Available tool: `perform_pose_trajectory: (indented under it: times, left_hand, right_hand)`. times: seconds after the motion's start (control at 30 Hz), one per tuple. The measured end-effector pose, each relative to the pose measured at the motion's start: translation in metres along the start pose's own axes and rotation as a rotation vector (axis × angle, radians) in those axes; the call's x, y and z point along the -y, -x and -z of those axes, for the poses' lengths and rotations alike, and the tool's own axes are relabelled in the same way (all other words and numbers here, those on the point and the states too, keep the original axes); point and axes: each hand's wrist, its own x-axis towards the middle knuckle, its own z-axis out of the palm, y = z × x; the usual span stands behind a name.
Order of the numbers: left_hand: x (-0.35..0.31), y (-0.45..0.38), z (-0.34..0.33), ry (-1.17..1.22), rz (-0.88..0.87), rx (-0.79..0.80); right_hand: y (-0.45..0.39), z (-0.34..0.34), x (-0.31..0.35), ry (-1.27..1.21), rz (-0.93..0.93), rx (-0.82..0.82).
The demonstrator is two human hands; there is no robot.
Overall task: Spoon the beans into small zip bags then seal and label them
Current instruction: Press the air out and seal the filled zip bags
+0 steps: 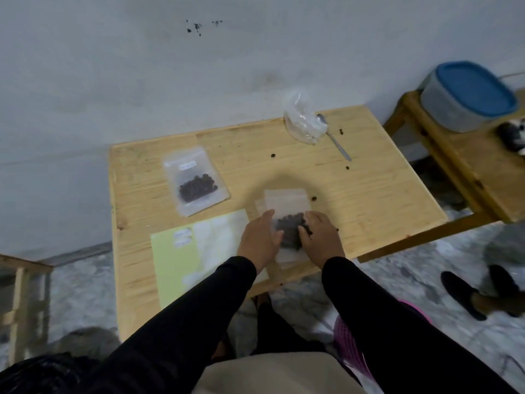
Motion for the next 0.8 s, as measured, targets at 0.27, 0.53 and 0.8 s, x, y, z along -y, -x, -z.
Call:
perform_pose_trajectory:
  times: [0.27,0.53,0.8]
  left_hand:
    - [0.001,0.000,0.014,0.239,0.019,-0.224]
    - [0.012,0.015,0.056,0.470,0.002,-0.329]
    - [0.076,0.058,0.096,0.754,0.141,-0.428]
  right_hand:
    - [-0.006,0.006,0.017,-0.214,0.053,-0.273]
    - [-0.012,0.017,0.072,-0.566,0.017,-0.164]
    - [-0.001,-0.025,0.129,-0.606,0.158,0.145]
